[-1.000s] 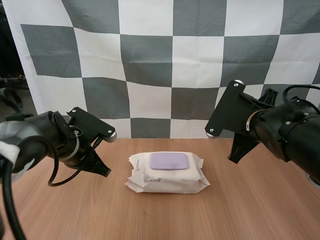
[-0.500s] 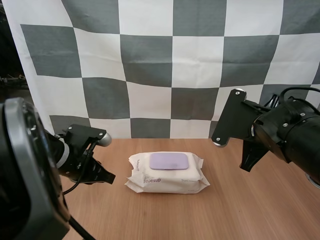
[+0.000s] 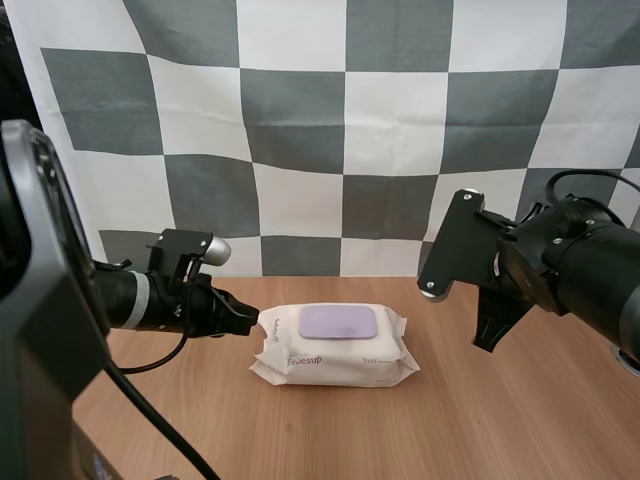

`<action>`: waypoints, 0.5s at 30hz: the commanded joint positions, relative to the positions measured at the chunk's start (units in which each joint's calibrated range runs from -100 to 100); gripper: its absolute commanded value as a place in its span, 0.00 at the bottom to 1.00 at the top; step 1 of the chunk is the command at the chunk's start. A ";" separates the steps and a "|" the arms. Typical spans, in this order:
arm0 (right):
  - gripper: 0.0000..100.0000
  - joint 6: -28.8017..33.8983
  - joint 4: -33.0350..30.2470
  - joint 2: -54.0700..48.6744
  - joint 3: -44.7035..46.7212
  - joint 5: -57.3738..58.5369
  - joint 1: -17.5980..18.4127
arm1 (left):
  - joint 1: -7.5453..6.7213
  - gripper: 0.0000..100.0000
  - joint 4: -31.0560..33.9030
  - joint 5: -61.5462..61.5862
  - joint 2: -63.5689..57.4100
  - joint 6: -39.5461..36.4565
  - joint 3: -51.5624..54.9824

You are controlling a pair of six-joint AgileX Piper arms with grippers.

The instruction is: Open the wet wipes lid

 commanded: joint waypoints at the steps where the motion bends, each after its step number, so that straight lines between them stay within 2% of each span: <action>1: 0.00 0.04 0.23 -0.04 0.02 -0.87 0.00 | -0.02 0.00 0.25 2.26 7.58 1.16 -0.87; 7: 0.00 0.04 0.33 -0.04 0.02 -2.17 0.00 | -0.02 0.00 3.56 2.26 10.29 3.72 -0.98; 9: 0.00 0.13 0.33 -0.04 0.02 -3.84 0.00 | -0.02 0.05 4.37 2.26 10.29 4.18 -0.98; 11: 0.00 0.67 0.33 -0.04 0.02 -5.17 0.00 | -0.02 0.20 4.37 2.26 10.29 4.30 -0.98; 13: 0.00 0.87 0.44 -0.04 0.02 -6.30 0.00 | -0.02 0.43 4.37 2.26 10.29 4.55 -0.98; 15: 0.00 0.87 0.60 -0.04 0.02 -6.76 0.00 | -0.02 0.72 4.74 2.26 10.29 4.46 -0.98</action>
